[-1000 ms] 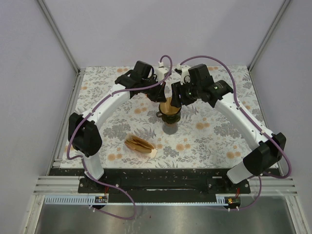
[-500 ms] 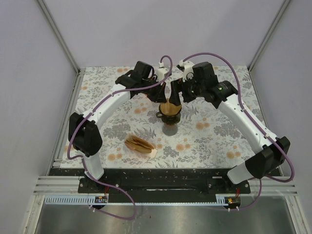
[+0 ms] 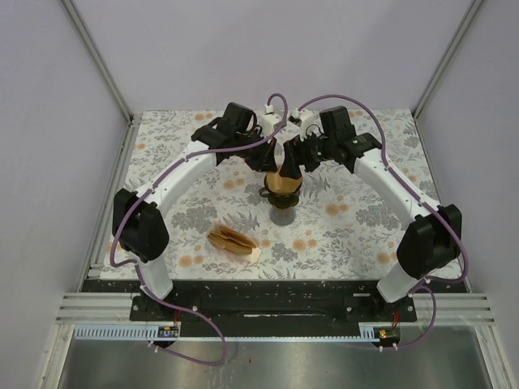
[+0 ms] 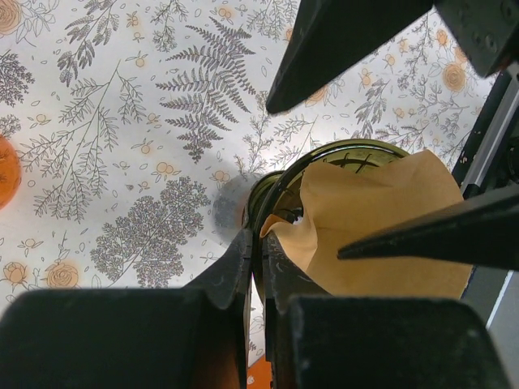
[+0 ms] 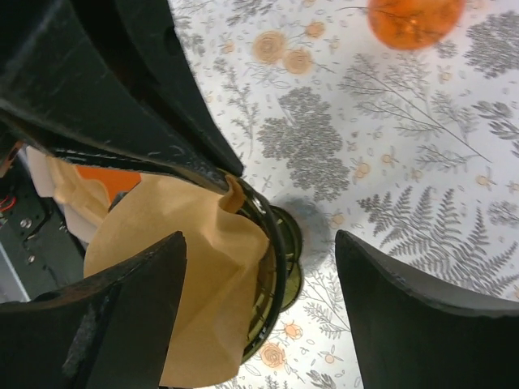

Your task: Place the coffee filter in the dripper

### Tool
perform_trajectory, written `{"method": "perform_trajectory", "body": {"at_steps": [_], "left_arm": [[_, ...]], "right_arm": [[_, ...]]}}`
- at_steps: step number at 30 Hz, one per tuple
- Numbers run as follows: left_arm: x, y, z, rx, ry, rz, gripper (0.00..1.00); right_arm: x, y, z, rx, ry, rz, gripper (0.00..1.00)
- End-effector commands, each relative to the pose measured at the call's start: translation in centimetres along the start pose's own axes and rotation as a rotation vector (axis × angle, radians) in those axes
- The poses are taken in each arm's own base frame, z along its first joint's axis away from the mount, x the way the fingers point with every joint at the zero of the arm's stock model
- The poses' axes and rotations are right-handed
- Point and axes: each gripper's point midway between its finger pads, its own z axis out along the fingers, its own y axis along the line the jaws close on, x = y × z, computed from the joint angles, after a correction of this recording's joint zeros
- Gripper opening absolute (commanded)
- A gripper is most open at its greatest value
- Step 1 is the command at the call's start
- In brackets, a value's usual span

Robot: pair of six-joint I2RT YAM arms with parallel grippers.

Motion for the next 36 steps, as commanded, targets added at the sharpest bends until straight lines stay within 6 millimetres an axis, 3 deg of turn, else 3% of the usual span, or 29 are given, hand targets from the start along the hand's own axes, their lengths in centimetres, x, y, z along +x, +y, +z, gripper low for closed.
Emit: {"method": "perform_trajectory", "body": {"at_steps": [1,10,18,23,27,36], "left_arm": [[-0.7,-0.8,-1.0,-0.001,-0.027,0.053,0.0],[-1.2,-1.0,-1.2,-0.003,-0.039,0.058,0.0],[-1.4,-1.2,-1.2,0.005,-0.045,0.057,0.0],[-1.8,-1.4,-1.4,0.009,-0.058,0.065,0.01],[-1.8,-1.5,-1.4,0.011,-0.057,0.07,0.14],[-1.6,-1.5,-3.1,-0.024,-0.047,0.093,0.58]], "right_arm": [[-1.6,2.4,0.2,-0.159,-0.077,-0.085,0.81],[0.7,0.8,2.3,-0.139,-0.013,-0.07,0.67],[1.7,1.2,2.7,-0.183,0.004,-0.091,0.35],[2.5,1.2,2.2,-0.172,-0.014,-0.131,0.24],[2.3,1.4,1.8,-0.162,-0.05,-0.161,0.18],[2.4,0.7,1.8,-0.116,-0.047,-0.157,0.08]]}}
